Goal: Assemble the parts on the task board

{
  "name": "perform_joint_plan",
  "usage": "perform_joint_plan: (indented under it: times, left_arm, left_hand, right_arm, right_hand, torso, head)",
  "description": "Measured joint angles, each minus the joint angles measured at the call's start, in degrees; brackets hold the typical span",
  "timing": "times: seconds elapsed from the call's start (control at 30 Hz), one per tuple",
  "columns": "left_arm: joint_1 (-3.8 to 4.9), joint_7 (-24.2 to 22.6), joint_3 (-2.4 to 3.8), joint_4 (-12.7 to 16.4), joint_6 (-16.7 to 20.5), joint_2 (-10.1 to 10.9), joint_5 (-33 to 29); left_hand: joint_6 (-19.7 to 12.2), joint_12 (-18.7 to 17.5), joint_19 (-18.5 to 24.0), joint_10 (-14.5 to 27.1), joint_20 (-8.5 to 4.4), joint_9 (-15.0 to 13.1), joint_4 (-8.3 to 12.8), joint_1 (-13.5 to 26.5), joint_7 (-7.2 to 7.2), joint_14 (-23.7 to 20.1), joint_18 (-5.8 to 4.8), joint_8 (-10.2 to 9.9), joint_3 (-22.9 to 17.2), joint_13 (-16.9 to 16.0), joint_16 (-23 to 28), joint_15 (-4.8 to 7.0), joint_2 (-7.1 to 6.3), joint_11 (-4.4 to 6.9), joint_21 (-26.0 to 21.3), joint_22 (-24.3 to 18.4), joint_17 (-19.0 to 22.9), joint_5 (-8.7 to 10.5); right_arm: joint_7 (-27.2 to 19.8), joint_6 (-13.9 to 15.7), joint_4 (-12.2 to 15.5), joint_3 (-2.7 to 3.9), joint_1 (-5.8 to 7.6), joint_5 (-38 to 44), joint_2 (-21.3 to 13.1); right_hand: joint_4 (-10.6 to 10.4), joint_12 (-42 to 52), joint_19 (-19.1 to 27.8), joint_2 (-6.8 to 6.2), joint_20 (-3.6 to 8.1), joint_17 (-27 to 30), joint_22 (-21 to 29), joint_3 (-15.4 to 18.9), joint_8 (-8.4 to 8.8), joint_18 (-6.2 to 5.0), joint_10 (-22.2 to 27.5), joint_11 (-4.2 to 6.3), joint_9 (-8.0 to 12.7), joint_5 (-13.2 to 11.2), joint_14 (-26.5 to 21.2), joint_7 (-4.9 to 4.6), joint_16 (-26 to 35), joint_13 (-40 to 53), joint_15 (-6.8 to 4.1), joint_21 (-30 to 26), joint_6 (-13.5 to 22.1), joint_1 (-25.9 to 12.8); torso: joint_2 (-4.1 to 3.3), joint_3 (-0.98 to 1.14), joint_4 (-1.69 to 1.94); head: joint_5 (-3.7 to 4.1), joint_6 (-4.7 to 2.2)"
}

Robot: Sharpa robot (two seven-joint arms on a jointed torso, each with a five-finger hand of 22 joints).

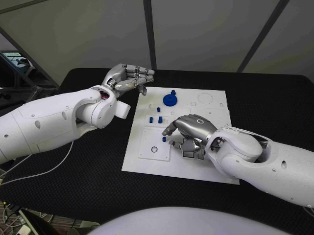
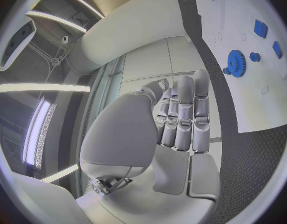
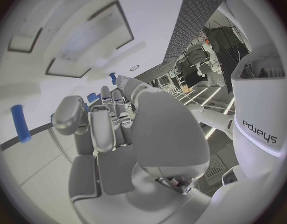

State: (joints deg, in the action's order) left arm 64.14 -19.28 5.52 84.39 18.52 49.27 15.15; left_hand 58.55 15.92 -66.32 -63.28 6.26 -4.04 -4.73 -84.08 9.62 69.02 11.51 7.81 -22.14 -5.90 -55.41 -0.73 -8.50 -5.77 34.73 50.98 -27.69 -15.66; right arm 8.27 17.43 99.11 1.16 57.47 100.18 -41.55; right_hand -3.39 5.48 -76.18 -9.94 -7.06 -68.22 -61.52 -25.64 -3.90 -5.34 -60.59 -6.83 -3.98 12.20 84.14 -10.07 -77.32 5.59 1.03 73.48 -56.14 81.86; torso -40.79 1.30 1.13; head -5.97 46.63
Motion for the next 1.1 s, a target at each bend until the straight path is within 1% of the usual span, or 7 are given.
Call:
perform_joint_plan:
  times: [0.1,0.13,0.23,0.33,0.47,0.7,1.1]
  left_arm:
    - [0.0,0.1,-0.01,0.0,-0.1,0.0,0.0]
    - [0.0,0.1,-0.01,0.0,-0.1,0.1,0.0]
    - [0.0,0.1,-0.02,-0.1,-0.2,0.1,0.0]
    - [0.0,0.1,-0.02,-0.1,-0.3,0.2,0.0]
    - [-0.01,0.2,-0.04,-0.1,-0.4,0.2,0.0]
    - [-0.01,0.2,-0.05,-0.1,-0.6,0.2,0.0]
    - [-0.01,0.2,-0.06,-0.3,-0.7,0.0,0.0]
  left_hand:
    - [0.0,0.0,0.0,0.0,0.0,0.0,0.0,0.0,0.0,0.0,0.0,0.0,0.0,0.0,0.0,0.0,0.0,0.0,0.0,0.0,0.0,0.0]
    - [0.0,0.0,0.0,0.0,0.0,0.0,0.0,0.0,0.0,0.0,0.0,0.0,0.0,0.0,0.0,0.0,0.0,0.0,0.0,0.0,0.0,0.0]
    - [0.0,0.0,0.0,0.0,0.0,0.0,0.0,0.0,0.0,0.0,0.0,0.0,0.0,0.0,0.0,0.0,0.0,0.0,0.0,0.0,0.0,0.0]
    - [0.0,0.0,0.0,0.2,0.0,0.0,0.0,0.0,0.0,0.0,0.0,0.0,0.0,0.0,0.0,0.0,0.0,0.21,-0.2,0.0,0.0,0.0]
    - [0.0,0.0,0.0,0.2,0.0,0.0,0.0,0.0,0.0,0.0,0.0,0.0,0.0,0.0,0.0,0.0,0.0,0.21,-0.2,0.0,0.0,0.0]
    - [0.0,0.0,0.0,0.2,0.0,0.0,0.0,0.0,0.0,0.0,0.0,0.0,0.0,0.0,0.0,0.0,0.0,0.21,-0.2,0.0,0.0,0.0]
    - [0.0,0.0,0.0,0.2,0.0,0.0,0.0,0.0,0.0,0.0,0.0,0.0,0.0,0.0,0.0,0.0,0.0,0.21,-0.2,0.0,0.0,0.0]
  right_arm:
    - [0.0,0.8,1.8,0.2,0.0,0.1,-1.9]
    - [0.0,1.0,2.3,0.52,-0.02,0.2,-2.6]
    - [0.2,1.4,3.8,2.54,0.06,0.1,-4.6]
    - [0.5,1.3,4.2,4.07,0.76,-0.3,-6.3]
    - [1.2,0.7,3.8,5.21,1.95,-1.0,-8.8]
    - [2.1,-1.2,2.3,5.71,2.64,-1.5,-11.4]
    - [3.2,-5.7,0.8,5.77,2.77,-1.1,-11.0]
  right_hand:
    - [0.0,0.2,0.0,0.0,0.0,0.0,0.0,0.0,-0.07,0.0,-0.2,0.22,-0.1,0.0,0.0,0.18,0.0,0.0,0.0,0.0,-0.2,0.0]
    - [0.0,0.5,0.0,0.0,0.0,0.0,0.0,0.0,-0.07,0.0,-0.2,0.2,-0.1,0.0,0.0,0.3,0.0,0.0,0.0,0.0,-0.3,0.0]
    - [0.1,0.7,0.0,0.02,0.0,0.0,0.0,0.2,-0.27,0.0,-0.2,0.2,-0.2,0.0,0.0,0.32,0.0,0.0,0.0,0.0,-0.7,-0.6]
    - [-0.3,1.1,0.0,-0.79,0.0,0.0,0.0,1.2,-0.32,0.0,0.0,0.4,-0.2,0.0,0.0,0.42,0.0,0.0,0.0,0.0,-0.8,-1.6]
    - [-0.6,1.3,0.1,-1.36,0.12,0.7,0.8,3.3,-0.32,0.01,1.5,0.79,-0.2,0.6,0.0,0.59,0.4,-0.4,0.0,-0.8,-0.6,-2.7]
    - [-0.7,2.1,0.9,-1.33,-0.18,2.5,3.1,6.7,-0.24,0.0,3.8,0.57,-0.1,0.6,0.0,1.26,1.3,-1.2,0.0,-2.3,0.1,-2.7]
    - [-0.9,3.5,0.9,-0.26,-0.18,3.1,3.6,8.7,-0.07,0.0,3.9,0.59,-0.1,0.6,0.0,1.46,1.6,-1.4,-0.01,-2.9,0.3,-1.6]
  torso:
    - [0.02,-0.01,0.0]
    - [0.05,-0.01,0.0]
    - [0.09,-0.01,0.0]
    - [0.09,-0.01,-0.01]
    - [0.13,-0.01,-0.1]
    - [0.14,-0.02,-0.16]
    - [0.06,-0.02,-0.12]
  head:
    - [0.19,-0.06]
    - [0.29,-0.09]
    - [0.69,-0.35]
    - [1.29,-0.8]
    - [1.96,-1.31]
    - [2.63,-1.71]
    - [2.94,-1.76]
